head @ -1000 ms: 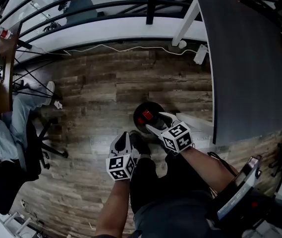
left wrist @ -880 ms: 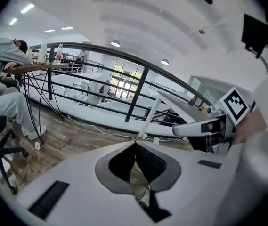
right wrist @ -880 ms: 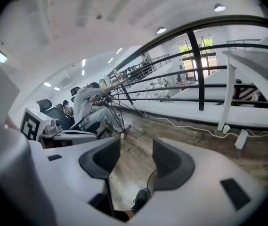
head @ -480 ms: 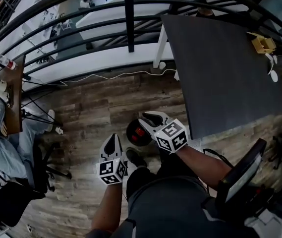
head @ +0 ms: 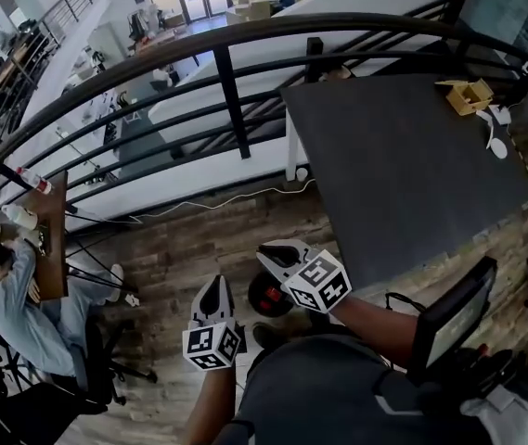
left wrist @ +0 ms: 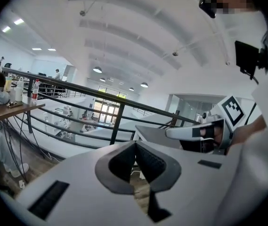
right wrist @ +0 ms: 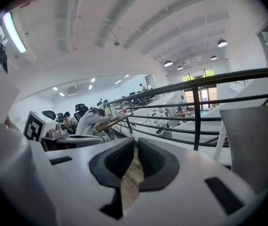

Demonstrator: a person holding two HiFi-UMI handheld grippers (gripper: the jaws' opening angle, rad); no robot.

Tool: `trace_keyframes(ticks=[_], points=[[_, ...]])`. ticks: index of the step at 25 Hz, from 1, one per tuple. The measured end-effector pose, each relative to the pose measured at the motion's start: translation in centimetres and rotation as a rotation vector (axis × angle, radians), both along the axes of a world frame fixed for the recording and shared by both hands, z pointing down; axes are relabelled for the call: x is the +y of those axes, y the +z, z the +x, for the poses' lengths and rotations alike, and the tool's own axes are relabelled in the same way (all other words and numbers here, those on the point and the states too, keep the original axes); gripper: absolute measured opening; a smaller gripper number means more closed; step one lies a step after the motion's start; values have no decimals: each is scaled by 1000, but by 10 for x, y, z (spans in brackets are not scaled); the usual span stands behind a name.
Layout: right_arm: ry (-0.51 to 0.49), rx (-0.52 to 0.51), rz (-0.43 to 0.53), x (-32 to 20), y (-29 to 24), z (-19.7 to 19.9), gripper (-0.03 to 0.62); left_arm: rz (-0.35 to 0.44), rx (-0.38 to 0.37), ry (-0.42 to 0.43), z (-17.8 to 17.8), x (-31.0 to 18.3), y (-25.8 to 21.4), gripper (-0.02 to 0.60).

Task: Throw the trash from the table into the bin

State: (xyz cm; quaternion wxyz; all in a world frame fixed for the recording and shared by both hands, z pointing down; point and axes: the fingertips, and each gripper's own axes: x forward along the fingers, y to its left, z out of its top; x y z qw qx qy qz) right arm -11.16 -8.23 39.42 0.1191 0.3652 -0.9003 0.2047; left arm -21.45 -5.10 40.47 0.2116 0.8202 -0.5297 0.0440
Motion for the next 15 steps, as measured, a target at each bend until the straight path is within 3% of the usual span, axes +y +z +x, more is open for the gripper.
trace_keyframes(ticks=[6,10,15], points=[[28,-40,81,-9,-47,11,21,78,7,-8,4,-20,-52,9],[47,-40,166,-17,-73,21,15,159,-42,-2,5,-26,-77,9],[72,-68,196,-25,-90,32,12,205,-7,0,8,-30,-105,9]])
